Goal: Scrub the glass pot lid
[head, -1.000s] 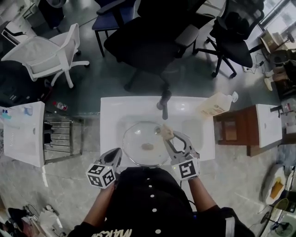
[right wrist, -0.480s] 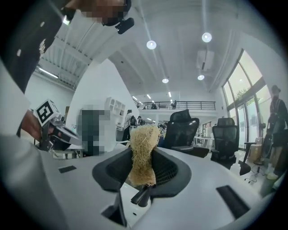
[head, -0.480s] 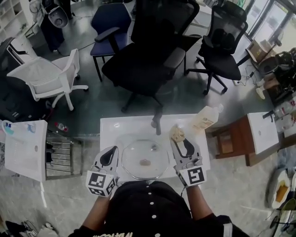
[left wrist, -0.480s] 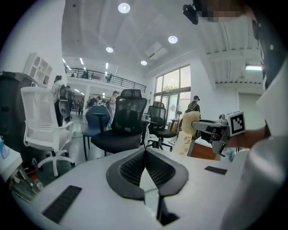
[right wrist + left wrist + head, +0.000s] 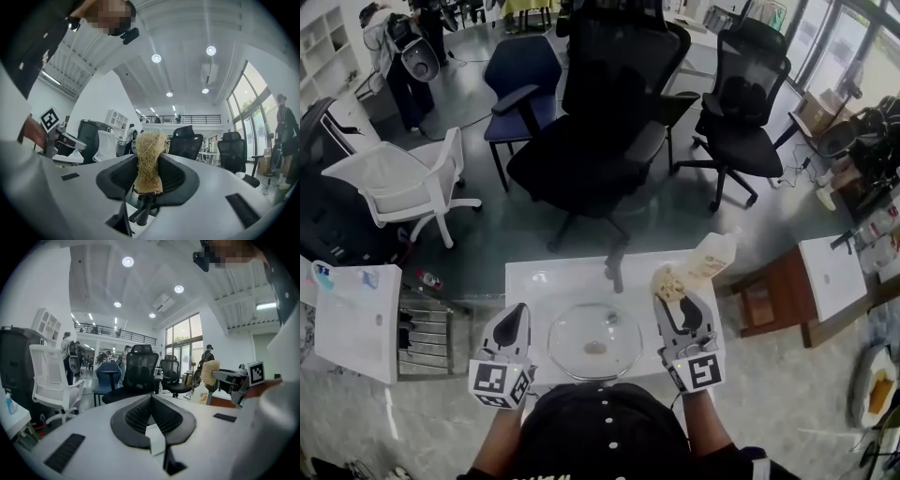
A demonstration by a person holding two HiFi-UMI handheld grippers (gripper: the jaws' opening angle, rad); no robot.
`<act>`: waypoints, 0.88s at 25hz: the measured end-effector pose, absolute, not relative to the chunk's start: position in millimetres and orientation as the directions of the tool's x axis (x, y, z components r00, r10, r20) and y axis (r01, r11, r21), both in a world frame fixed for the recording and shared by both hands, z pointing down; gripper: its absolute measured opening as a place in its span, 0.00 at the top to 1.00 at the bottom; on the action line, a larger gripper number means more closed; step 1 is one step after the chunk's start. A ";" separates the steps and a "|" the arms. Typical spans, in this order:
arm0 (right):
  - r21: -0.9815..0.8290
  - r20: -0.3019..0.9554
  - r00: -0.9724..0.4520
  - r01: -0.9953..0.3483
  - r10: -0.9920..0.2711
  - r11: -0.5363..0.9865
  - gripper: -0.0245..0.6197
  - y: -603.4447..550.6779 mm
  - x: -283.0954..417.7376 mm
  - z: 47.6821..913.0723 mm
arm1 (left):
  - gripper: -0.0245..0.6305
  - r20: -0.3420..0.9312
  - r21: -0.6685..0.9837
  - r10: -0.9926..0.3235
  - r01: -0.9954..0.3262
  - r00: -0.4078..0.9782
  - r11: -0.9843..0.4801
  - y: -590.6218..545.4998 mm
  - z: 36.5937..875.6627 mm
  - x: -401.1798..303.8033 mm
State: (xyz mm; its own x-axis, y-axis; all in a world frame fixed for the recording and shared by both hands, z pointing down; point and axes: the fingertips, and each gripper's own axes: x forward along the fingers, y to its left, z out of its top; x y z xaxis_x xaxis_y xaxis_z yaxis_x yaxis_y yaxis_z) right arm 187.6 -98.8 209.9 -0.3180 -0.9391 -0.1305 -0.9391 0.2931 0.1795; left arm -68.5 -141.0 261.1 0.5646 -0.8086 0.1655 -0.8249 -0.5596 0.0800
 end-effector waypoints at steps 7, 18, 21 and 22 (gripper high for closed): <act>0.175 -0.146 -0.321 -0.939 -0.936 0.295 0.74 -102.9 182.4 206.9 | 0.92 0.143 0.048 -0.821 -0.833 0.553 -0.552 -141.0 250.7 -64.9; 0.211 -0.146 -0.339 -0.929 -0.929 0.306 0.74 -109.5 167.1 205.1 | 0.92 0.168 0.052 -0.826 -0.842 0.537 -0.537 -137.3 256.4 -68.2; 0.209 -0.142 -0.342 -0.928 -0.929 0.309 0.74 -110.9 166.8 206.1 | 0.92 0.174 0.048 -0.824 -0.840 0.539 -0.540 -137.0 258.1 -66.5; 0.200 -0.142 -0.344 -0.928 -0.928 0.314 0.74 -111.2 166.7 206.3 | 0.92 0.178 0.046 -0.823 -0.840 0.540 -0.541 -137.1 259.3 -65.9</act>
